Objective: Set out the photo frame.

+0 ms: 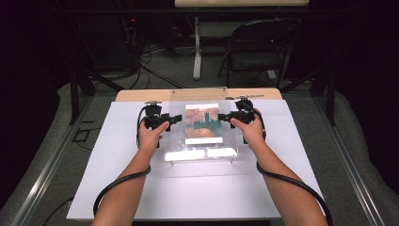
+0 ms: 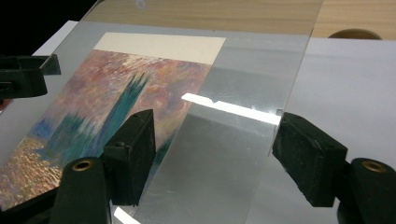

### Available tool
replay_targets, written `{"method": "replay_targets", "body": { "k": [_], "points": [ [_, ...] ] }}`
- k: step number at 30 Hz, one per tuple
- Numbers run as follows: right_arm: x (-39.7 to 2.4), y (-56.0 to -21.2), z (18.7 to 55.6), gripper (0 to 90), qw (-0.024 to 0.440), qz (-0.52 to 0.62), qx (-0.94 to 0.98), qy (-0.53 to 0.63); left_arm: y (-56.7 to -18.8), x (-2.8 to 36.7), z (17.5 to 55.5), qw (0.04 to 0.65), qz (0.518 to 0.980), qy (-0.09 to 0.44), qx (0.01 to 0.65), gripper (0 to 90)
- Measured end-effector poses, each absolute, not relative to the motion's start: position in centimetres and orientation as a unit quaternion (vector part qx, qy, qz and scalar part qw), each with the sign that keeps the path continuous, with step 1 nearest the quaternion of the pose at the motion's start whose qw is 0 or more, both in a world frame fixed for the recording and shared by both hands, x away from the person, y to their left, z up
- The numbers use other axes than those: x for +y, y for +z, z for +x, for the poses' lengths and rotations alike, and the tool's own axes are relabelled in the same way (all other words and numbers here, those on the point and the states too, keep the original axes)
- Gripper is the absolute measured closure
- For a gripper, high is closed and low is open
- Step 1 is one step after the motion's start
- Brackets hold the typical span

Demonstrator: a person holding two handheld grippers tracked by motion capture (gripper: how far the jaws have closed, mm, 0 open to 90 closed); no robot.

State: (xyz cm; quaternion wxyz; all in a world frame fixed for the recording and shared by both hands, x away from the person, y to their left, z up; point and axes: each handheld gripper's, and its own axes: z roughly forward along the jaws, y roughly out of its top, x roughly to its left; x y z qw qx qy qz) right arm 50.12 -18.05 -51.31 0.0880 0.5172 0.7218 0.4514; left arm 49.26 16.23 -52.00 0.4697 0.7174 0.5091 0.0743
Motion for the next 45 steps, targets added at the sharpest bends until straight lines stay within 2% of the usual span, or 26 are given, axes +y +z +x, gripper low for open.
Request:
{"method": "replay_targets", "body": {
  "k": [18,28,45],
  "points": [
    [-18.2,-48.9,46.8,30.1,0.150,0.466,0.733,0.472,-49.3,16.2,46.4,0.487,0.730,0.128,0.462,32.5],
    [-18.2,-47.6,44.8,30.2,0.186,0.437,0.741,0.475,-48.1,16.6,44.5,0.506,0.723,0.147,0.447,40.1],
    [-18.8,-46.3,41.2,35.6,0.239,0.379,0.745,0.494,-46.7,17.4,41.0,0.542,0.702,0.175,0.428,51.9]
  ]
}}
